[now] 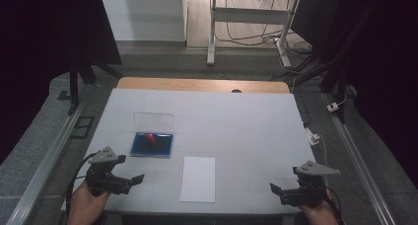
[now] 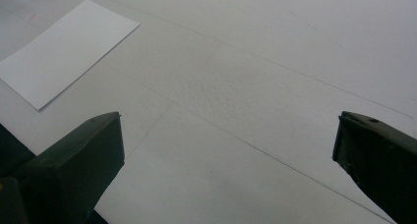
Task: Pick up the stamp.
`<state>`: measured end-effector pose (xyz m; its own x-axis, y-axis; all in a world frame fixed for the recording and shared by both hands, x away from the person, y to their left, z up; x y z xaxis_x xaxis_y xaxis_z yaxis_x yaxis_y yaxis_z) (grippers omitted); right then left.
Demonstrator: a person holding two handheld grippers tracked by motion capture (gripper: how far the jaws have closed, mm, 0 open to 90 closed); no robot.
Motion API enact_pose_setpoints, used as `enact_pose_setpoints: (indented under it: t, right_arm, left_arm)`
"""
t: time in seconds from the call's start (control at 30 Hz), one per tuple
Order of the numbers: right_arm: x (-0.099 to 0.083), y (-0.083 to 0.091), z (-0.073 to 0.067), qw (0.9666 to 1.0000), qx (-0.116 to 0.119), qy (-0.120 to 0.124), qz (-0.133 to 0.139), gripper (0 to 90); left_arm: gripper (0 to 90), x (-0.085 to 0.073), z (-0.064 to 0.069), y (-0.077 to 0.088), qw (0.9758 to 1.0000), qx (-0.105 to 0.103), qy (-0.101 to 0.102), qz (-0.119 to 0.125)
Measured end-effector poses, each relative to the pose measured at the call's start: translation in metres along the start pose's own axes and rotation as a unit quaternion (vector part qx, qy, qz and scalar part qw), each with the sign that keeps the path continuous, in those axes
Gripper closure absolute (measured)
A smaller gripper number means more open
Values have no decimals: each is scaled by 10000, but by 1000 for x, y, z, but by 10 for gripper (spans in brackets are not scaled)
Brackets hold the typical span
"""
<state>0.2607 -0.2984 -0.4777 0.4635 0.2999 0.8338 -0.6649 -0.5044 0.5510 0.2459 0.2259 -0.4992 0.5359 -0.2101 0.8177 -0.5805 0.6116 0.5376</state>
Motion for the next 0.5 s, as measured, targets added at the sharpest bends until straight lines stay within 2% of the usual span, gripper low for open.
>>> enact_pose_setpoints:
  t: [0.27, 0.43, 0.5]
  right_arm:
    - [0, 0, 0, 10000, 18, -2, -22, 0]
    - [0, -1, 0, 10000, 33, -6, -26, 0]
    - [0, -1, 0, 10000, 36, -3, -30, 0]
  left_arm:
    - [0, 8, -8, -16, 9996, 224, -90, -133]
    - [0, 13, -12, -23, 9993, 318, -48, -168]
    - [0, 15, -16, -27, 9988, 445, -14, -206]
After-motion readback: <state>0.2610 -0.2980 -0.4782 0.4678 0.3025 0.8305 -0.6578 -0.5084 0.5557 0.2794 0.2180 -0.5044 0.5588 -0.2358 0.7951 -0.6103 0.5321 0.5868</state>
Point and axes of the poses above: each handheld gripper's, and its own axes: y roughly backward along the jaws, x roughly out of its top, z roughly to its right, the point moved 3 cm from there along -y, roughly forward along the jaws, and after that the axes turned 8 degrees about z, right-handed, at the moved point
